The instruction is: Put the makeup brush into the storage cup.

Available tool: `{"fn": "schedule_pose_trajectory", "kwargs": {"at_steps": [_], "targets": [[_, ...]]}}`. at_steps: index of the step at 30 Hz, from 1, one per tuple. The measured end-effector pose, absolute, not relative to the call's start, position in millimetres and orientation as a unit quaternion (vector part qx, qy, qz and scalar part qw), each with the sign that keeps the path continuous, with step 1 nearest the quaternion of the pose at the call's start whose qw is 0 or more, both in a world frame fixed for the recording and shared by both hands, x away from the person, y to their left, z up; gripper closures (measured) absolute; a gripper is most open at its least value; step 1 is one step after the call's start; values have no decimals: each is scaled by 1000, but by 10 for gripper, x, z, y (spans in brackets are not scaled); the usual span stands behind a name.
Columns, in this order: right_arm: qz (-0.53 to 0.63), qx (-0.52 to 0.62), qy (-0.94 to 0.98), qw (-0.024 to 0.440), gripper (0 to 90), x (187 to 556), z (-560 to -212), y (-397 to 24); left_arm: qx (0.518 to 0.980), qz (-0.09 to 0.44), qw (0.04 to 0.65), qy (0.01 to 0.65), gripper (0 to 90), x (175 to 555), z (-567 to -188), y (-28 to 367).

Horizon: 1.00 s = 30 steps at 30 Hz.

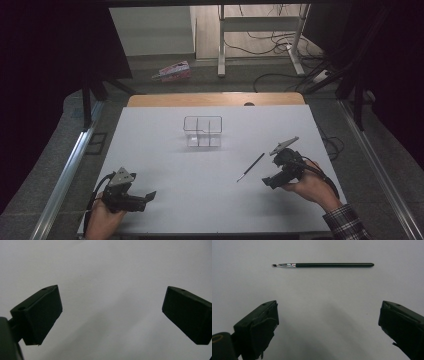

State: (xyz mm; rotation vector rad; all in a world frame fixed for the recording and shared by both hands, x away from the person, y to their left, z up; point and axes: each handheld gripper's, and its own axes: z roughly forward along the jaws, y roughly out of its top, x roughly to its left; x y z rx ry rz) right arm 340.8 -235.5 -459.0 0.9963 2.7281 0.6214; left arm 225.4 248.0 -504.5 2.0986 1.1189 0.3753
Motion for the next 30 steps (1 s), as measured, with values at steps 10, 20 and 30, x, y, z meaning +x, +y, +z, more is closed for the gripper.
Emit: {"fn": "schedule_pose_trajectory", "kwargs": {"at_steps": [10, 20, 30], "targets": [[207, 322, 921, 77, 68, 3531, -4613, -2270, 814, 147, 357, 434, 31, 2256, -5049, 2480], [206, 307, 927, 71, 75, 3644, -4619, -2105, 815, 147, 357, 433, 31, 2255, -5052, 2481], [199, 292, 933, 73, 94, 3748, -4646, -1927, 815, 146, 356, 433, 31, 2255, -5055, 2481]]}}
